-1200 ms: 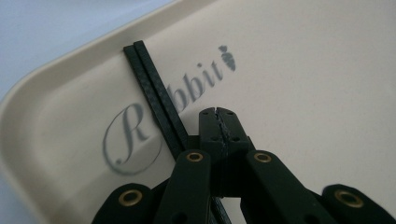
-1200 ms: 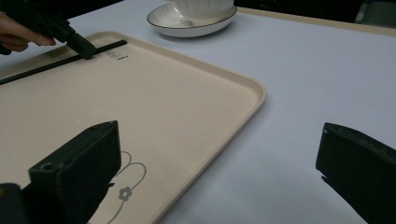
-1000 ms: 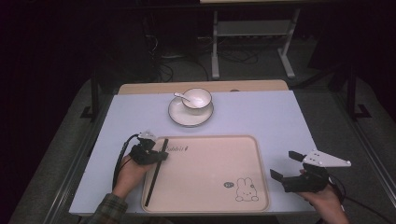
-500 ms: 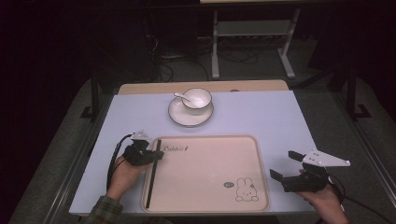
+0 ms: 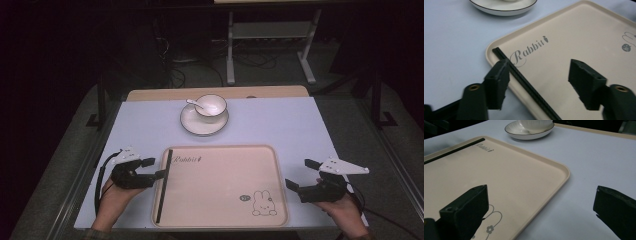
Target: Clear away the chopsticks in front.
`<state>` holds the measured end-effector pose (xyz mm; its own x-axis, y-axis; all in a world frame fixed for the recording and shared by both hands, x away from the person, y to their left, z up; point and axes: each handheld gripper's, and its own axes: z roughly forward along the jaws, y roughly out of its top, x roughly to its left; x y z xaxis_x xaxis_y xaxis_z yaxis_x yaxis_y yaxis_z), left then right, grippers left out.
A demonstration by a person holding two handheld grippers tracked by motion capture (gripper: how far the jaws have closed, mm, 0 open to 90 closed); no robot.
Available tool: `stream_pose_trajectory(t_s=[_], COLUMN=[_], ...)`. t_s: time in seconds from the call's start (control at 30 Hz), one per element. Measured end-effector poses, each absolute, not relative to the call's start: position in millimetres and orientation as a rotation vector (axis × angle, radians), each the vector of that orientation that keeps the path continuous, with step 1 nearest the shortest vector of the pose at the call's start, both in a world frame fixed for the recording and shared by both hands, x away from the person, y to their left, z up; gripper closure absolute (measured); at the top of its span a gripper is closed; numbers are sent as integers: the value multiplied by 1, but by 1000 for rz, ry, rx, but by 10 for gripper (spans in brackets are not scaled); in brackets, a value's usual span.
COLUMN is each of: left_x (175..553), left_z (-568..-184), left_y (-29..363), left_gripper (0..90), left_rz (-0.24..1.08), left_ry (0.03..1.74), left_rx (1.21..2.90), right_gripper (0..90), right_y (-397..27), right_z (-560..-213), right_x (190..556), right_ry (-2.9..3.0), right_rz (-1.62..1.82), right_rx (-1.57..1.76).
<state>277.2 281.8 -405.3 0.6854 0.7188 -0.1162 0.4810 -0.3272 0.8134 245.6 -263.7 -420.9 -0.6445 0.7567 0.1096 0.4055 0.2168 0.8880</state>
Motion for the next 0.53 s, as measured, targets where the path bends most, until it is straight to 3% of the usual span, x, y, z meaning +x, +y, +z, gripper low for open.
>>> stream_pose_trajectory(t_s=[0.23, 0.53], left_x=[256, 253], left_z=[-412, -415], left_y=[301, 307], left_gripper=[159, 157], left_rz=[355, 362], left_ry=[959, 953], left_rx=[1941, 1932], right_gripper=[0, 0], right_y=[-263, -262], right_z=[-422, -420], right_x=[247, 246], right_ry=[2164, 2158], right_rz=[1384, 1378], right_rx=[1073, 1070])
